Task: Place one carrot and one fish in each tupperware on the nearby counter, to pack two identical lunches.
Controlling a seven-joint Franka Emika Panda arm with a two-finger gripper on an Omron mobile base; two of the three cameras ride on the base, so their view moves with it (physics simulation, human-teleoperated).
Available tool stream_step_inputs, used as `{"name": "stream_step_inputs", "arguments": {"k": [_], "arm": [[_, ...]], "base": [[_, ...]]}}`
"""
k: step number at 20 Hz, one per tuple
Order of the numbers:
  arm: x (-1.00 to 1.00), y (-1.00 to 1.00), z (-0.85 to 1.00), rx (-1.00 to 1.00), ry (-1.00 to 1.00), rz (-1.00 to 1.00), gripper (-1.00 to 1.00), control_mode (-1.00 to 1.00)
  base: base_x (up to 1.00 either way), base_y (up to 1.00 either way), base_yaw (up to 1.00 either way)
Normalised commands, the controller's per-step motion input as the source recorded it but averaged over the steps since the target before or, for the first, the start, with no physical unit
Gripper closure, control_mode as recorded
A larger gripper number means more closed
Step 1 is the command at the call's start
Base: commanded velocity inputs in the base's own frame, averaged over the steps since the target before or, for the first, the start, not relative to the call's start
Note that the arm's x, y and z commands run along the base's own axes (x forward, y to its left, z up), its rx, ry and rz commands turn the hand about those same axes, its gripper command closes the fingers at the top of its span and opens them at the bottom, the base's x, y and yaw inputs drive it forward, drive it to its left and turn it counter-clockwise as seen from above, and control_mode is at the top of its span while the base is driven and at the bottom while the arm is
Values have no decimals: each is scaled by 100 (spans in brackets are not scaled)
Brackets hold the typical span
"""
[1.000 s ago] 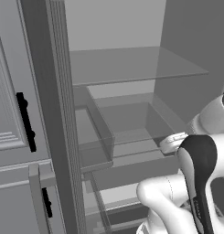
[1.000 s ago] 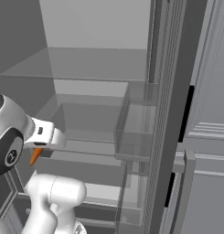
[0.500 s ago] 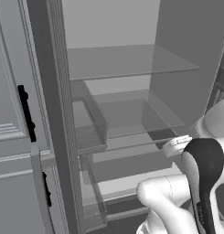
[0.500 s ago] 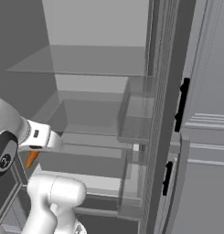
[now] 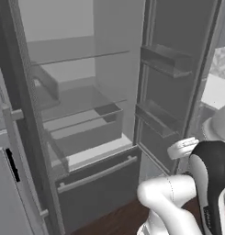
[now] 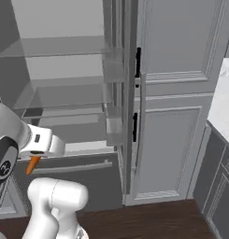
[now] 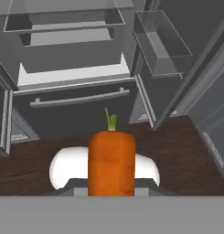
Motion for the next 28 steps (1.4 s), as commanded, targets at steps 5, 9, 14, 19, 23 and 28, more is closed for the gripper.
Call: {"name": "stream_step_inputs", "arguments": {"k": [5, 9, 14, 19, 23, 28], "arm": [[0, 0, 0, 0, 0, 0, 100, 100], [0, 0, 0, 0, 0, 0, 100, 100], [0, 0, 0, 0, 0, 0, 100, 100], [0, 0, 0, 0, 0, 0, 100, 100], [0, 0, 0, 0, 0, 0, 100, 100], [0, 0, 0, 0, 0, 0, 100, 100]], "base": [[-83, -27, -66], [-25, -60, -65], [0, -70, -84], [0, -76, -82], [31, -92, -65], [88, -47, -44]]}}
